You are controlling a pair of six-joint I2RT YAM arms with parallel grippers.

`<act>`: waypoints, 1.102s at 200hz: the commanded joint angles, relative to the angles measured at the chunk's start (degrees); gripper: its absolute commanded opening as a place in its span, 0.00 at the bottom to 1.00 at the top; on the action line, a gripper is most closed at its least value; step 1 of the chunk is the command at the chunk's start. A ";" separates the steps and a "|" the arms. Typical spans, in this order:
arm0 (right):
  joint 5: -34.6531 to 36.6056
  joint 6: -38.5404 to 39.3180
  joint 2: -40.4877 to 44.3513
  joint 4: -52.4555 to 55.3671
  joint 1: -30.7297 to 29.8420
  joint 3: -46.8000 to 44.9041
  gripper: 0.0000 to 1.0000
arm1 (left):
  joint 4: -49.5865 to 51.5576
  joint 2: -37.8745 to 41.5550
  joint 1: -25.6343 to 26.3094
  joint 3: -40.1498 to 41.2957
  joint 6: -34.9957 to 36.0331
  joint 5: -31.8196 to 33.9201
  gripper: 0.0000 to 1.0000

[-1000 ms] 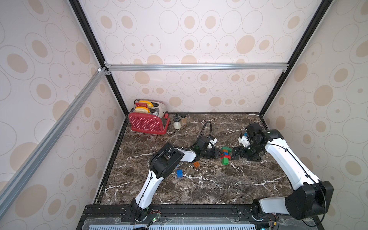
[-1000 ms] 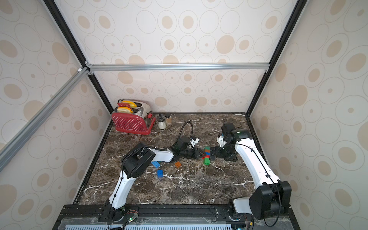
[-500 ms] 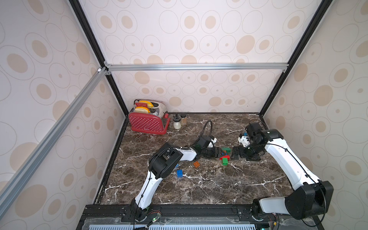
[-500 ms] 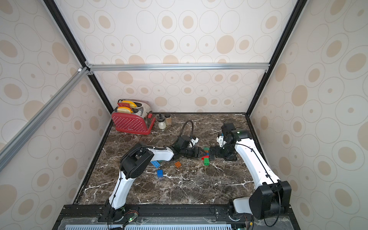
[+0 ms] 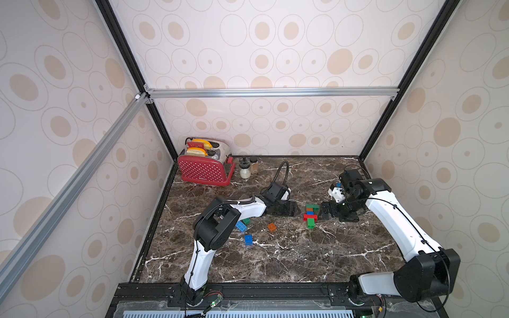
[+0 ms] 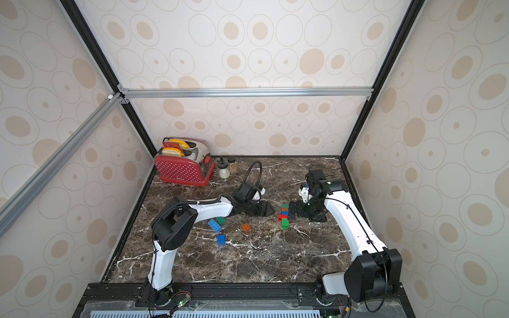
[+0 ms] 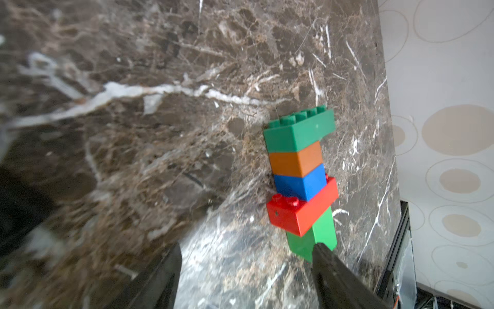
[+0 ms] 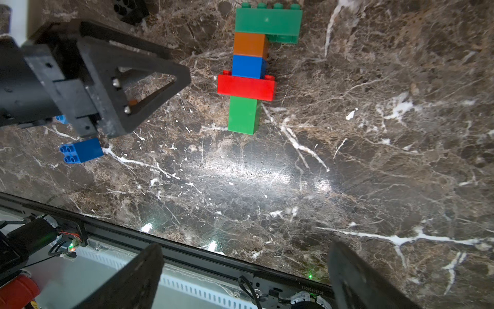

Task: Assemble the letter f with lego
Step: Place the lego brick at the center of the board, then move the lego brick at the center of the board.

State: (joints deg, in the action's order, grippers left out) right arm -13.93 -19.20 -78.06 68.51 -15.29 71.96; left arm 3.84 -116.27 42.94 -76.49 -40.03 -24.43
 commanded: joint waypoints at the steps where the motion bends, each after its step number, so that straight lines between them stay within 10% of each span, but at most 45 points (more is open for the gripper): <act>1: -1.53 0.35 -0.84 -0.77 0.36 0.06 1.00 | 8.29 9.81 -0.46 0.73 5.49 4.17 0.80; 53: 0.90 -1.35 -1.73 -2.48 -5.59 -0.90 1.00 | 42.15 22.16 -3.50 -1.33 11.01 15.81 0.82; 97: -0.05 -2.77 -1.87 -5.71 -9.65 -3.40 1.00 | 57.85 31.00 -3.52 5.56 2.54 23.60 0.81; 220: -3.00 -1.10 -1.11 -6.62 -12.46 -7.29 1.00 | 44.73 34.99 -1.62 20.57 -5.55 19.18 0.69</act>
State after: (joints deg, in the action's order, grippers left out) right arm -15.92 -20.71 -79.66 61.58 -27.46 65.67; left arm 51.33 -80.20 40.16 -54.65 -44.38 -4.27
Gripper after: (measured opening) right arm 0.999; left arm 0.696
